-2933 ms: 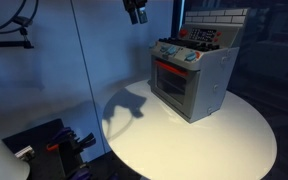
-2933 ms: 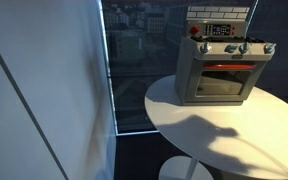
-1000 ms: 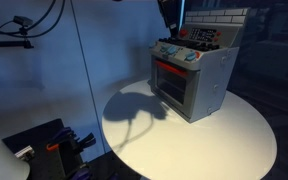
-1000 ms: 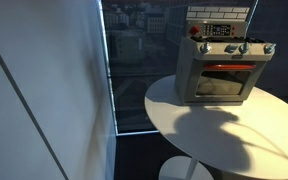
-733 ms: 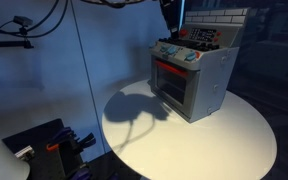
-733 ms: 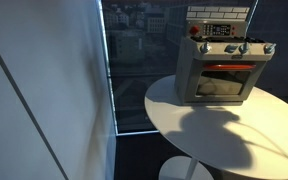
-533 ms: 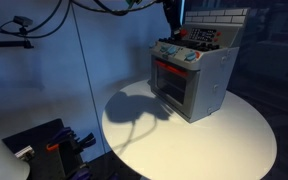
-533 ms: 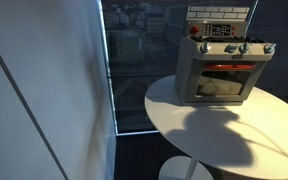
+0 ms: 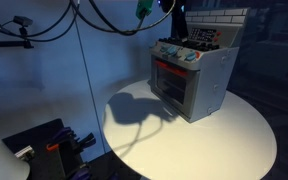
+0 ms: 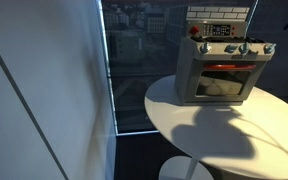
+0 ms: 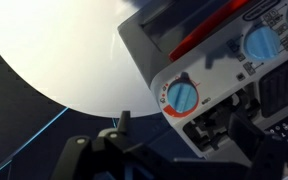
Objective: Twist the blue knob furthest to the right
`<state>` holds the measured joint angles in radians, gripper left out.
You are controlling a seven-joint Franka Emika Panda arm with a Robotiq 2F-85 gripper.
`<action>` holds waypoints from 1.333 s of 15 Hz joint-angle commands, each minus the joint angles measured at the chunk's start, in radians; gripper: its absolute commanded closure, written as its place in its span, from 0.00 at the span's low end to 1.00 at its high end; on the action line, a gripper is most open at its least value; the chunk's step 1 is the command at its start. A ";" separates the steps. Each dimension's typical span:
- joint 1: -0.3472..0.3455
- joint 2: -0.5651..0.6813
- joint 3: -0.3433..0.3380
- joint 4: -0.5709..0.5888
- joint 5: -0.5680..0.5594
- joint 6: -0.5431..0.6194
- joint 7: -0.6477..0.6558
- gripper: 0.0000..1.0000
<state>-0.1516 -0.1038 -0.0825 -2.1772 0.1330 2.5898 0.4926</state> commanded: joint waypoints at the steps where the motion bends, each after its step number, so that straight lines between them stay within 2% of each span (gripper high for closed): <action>1: 0.007 0.038 -0.012 0.014 0.041 0.040 -0.022 0.00; 20: 0.047 0.162 -0.003 0.064 0.162 0.168 -0.118 0.00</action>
<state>-0.1110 0.0296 -0.0846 -2.1519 0.2510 2.7486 0.4215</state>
